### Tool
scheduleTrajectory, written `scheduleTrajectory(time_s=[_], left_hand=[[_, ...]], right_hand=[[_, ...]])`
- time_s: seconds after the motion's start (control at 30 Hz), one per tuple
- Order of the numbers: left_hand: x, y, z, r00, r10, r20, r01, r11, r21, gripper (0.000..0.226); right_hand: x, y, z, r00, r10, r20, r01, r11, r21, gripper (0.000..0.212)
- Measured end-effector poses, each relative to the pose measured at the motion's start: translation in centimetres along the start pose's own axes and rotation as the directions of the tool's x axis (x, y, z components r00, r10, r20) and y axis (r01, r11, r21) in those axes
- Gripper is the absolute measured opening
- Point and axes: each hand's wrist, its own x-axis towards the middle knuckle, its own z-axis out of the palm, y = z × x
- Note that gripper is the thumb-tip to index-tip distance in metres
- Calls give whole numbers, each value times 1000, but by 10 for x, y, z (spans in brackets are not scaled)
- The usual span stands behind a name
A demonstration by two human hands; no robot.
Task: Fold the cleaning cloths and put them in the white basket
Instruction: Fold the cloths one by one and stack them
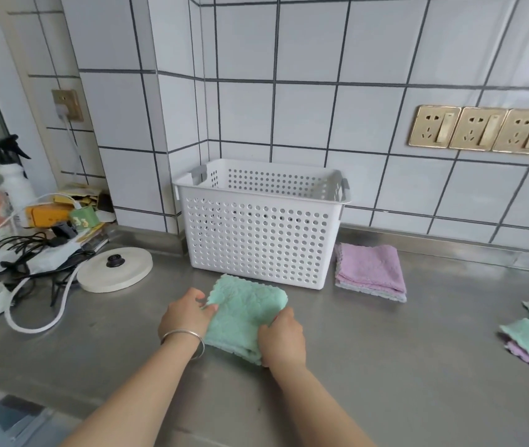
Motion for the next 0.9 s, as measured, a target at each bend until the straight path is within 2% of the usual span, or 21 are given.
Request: scheduleTrajectory(time_s=[0.07, 0.13, 0.17, 0.23, 0.4, 0.53, 0.6, 0.73, 0.8, 0.83, 0.9], left_hand=[[-2, 8, -12, 999, 48, 13, -50, 985, 168, 36], [-5, 28, -22, 982, 184, -43, -159, 927, 341, 38], [-7, 36, -30, 960, 267, -80, -221, 905, 363, 39], [-21, 70, -20, 887, 453, -90, -404, 855, 326, 39], [-83, 159, 37, 797, 592, 121, -603, 792, 98, 33], [-139, 227, 103, 629, 715, 306, -748, 664, -14, 32], [-171, 257, 138, 524, 758, 388, -809, 586, -53, 31], [-227, 303, 193, 348, 819, 456, -907, 418, -59, 34], [-242, 317, 219, 253, 836, 487, -939, 333, -83, 41], [-249, 323, 229, 212, 836, 506, -952, 293, -85, 47], [-259, 334, 246, 140, 837, 528, -972, 217, -85, 56]], right_hand=[[-2, -4, -2, 999, 5, 52, -5, 1000, 6, 29], [-3, 0, -19, 997, -22, 72, 19, 999, 42, 23], [-4, 0, -27, 997, -59, 59, 56, 997, 47, 16], [-4, 26, -66, 995, -100, -21, 101, 993, 60, 12], [-16, 111, -183, 945, -115, -307, 112, 993, -25, 17], [-27, 195, -266, 826, -103, -554, -48, 966, -252, 18], [-36, 237, -301, 790, -110, -604, -126, 933, -336, 21], [-44, 299, -341, 823, -150, -548, -207, 819, -535, 28], [-42, 311, -345, 840, -211, -500, -177, 765, -620, 14], [-40, 314, -348, 846, -237, -477, -169, 729, -663, 16], [-33, 318, -355, 852, -228, -471, -170, 731, -661, 32]])
